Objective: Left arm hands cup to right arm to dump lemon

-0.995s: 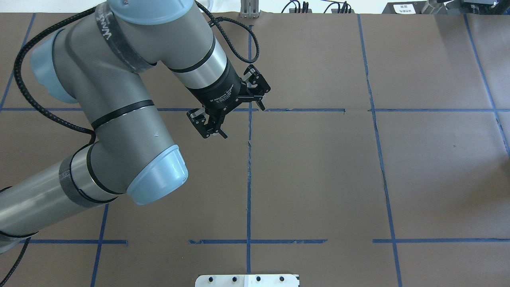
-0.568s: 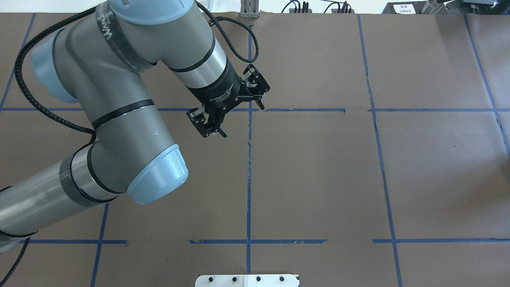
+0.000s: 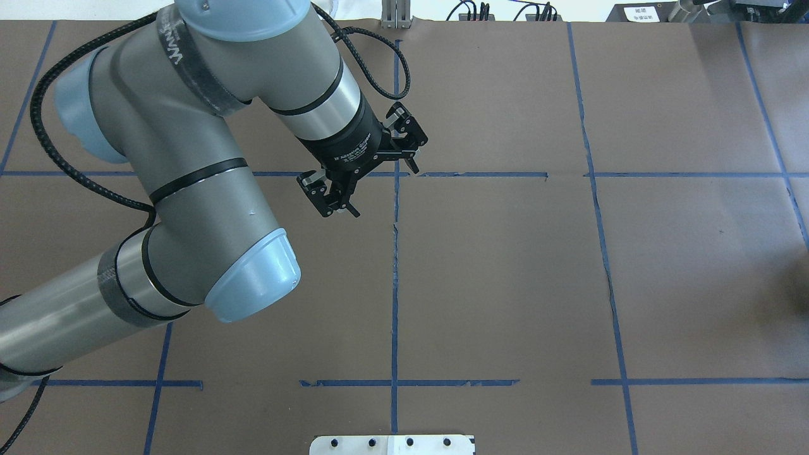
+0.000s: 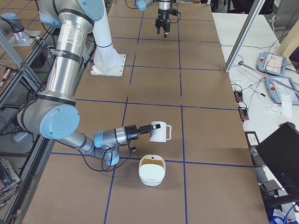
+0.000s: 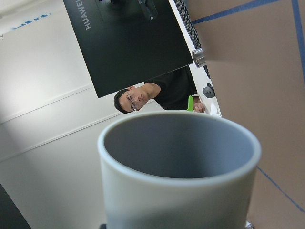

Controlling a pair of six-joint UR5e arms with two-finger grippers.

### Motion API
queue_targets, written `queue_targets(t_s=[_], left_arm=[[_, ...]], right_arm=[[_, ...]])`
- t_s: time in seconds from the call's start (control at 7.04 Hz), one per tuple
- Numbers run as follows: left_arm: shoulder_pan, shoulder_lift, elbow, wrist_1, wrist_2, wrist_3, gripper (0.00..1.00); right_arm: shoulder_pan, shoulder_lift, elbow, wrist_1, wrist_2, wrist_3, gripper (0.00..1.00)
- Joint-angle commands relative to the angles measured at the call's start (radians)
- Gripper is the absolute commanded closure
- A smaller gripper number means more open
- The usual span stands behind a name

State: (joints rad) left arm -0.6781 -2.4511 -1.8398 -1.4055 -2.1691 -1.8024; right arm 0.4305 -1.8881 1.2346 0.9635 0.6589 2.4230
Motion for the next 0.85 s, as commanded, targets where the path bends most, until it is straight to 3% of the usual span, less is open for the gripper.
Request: queue_targets(t_s=[0.0, 0.43, 0.71], left_arm=[[0.0, 0.001, 0.001, 0.0, 0.0, 0.0, 0.0], [-0.001, 0.001, -0.004, 0.0, 0.002, -0.002, 0.0], [-0.001, 0.0, -0.001, -0.001, 0.025, 0.0, 0.0]], right_arm=[[-0.001, 0.091, 0.02, -0.164, -0.001, -0.123, 0.59], [0.001, 0.341, 0.029, -0.421, -0.015, -0.638, 0.58], [-0.004, 0.378, 0.205, -0.726, -0.019, -0.819, 0.56]])
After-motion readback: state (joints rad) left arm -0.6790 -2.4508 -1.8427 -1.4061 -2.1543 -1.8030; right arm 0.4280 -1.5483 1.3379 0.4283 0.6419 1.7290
